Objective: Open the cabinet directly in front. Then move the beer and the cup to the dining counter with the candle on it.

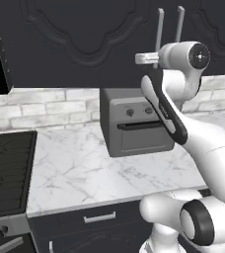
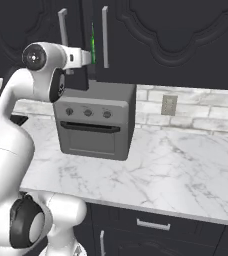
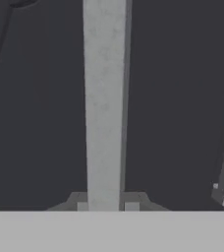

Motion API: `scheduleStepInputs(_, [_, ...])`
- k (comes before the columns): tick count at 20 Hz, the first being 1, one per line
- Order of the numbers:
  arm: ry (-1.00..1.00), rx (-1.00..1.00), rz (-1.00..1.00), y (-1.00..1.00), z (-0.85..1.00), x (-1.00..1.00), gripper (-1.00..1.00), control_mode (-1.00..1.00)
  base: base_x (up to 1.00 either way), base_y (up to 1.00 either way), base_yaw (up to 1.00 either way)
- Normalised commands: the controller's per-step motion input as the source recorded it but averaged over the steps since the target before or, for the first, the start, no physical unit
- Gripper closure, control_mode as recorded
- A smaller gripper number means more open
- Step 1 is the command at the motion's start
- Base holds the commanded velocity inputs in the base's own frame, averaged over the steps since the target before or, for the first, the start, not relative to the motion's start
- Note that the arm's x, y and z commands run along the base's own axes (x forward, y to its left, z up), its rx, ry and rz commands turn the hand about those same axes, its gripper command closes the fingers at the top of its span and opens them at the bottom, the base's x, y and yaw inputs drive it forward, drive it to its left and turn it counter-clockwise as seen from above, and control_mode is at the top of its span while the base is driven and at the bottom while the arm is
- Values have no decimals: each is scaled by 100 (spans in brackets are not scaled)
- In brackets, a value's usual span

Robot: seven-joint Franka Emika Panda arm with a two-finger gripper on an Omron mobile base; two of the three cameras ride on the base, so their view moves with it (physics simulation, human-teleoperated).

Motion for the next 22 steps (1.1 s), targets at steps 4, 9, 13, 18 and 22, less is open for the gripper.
scheduleStepInputs(4, [-2, 0, -7, 34, 36, -89, 100, -100, 0, 0, 0])
scheduleStepInputs(9, [-6, 0, -12, 62, 18, -99, 100, -100, 0, 0, 0])
scheduleStepInputs(13, [-11, 0, -17, 79, 5, -100, 100, -100, 0, 0, 0])
scheduleStepInputs(18, [-11, -1, -20, 94, 0, -100, 100, -100, 0, 0, 0])
scheduleStepInputs(22, [-8, -2, -23, 100, 0, -100, 100, -100, 0, 0, 0])
